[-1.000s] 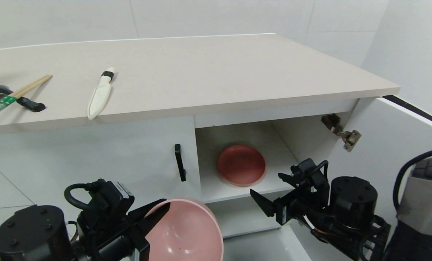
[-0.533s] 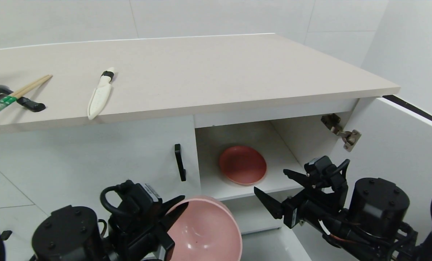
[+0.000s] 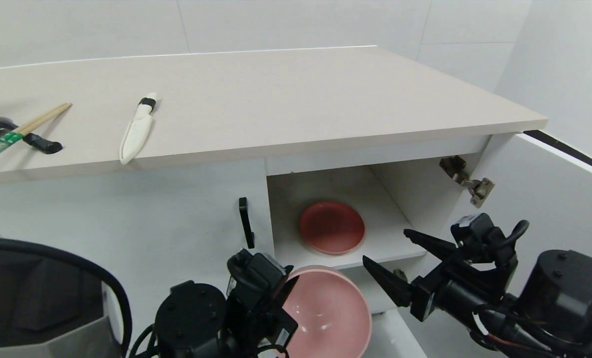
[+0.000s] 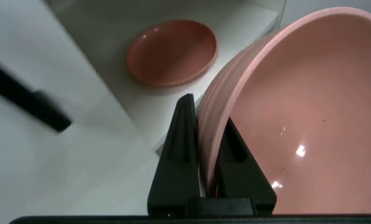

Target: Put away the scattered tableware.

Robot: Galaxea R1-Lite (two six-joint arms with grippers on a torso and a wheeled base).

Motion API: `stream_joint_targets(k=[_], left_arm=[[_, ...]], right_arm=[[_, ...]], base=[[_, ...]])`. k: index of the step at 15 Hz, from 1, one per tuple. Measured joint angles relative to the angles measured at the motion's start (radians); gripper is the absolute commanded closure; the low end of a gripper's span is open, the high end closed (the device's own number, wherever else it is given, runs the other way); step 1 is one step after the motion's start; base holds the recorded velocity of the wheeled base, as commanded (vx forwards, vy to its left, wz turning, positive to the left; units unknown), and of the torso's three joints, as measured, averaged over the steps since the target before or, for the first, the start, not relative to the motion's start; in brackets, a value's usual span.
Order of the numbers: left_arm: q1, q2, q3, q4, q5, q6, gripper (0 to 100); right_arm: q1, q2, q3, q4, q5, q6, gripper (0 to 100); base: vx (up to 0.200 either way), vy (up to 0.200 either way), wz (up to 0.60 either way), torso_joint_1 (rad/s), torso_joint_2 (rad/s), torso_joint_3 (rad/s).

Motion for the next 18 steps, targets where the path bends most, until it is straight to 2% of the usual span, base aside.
stream_joint_targets(k=[4, 7, 10, 13, 18], left_arm=[[-0.025, 0.088, -0.122, 0.000, 0.087, -0.013, 100], [-0.022, 0.117, -0.196, 0.000, 0.119, -0.030, 100], [-0.020, 0.127, -0.257, 0.000, 0.125, -0.035, 100], [-0.020, 0.130, -0.293, 0.000, 0.123, -0.036, 100], [-0.022, 0.132, -0.303, 0.000, 0.121, -0.035, 100]], right_arm=[[0.002, -0.033, 0.030, 0.000, 0.000, -0.001, 0], [0.002, -0.039, 0.039, 0.000, 0.000, 0.000, 0], [-0.004, -0.024, 0.052, 0.000, 0.001, 0.000, 0], [-0.057, 0.022, 0.044, 0.000, 0.001, 0.000, 0], [-0.111, 0.077, 0.021, 0.000, 0.000, 0.001, 0]], base=[[0.000, 0.000, 0.00, 0.000, 0.00, 0.000], [0.000, 0.000, 0.00, 0.000, 0.00, 0.000], [0.000, 0.000, 0.00, 0.000, 0.00, 0.000], [0.000, 0.000, 0.00, 0.000, 0.00, 0.000], [0.000, 0.000, 0.00, 0.000, 0.00, 0.000]])
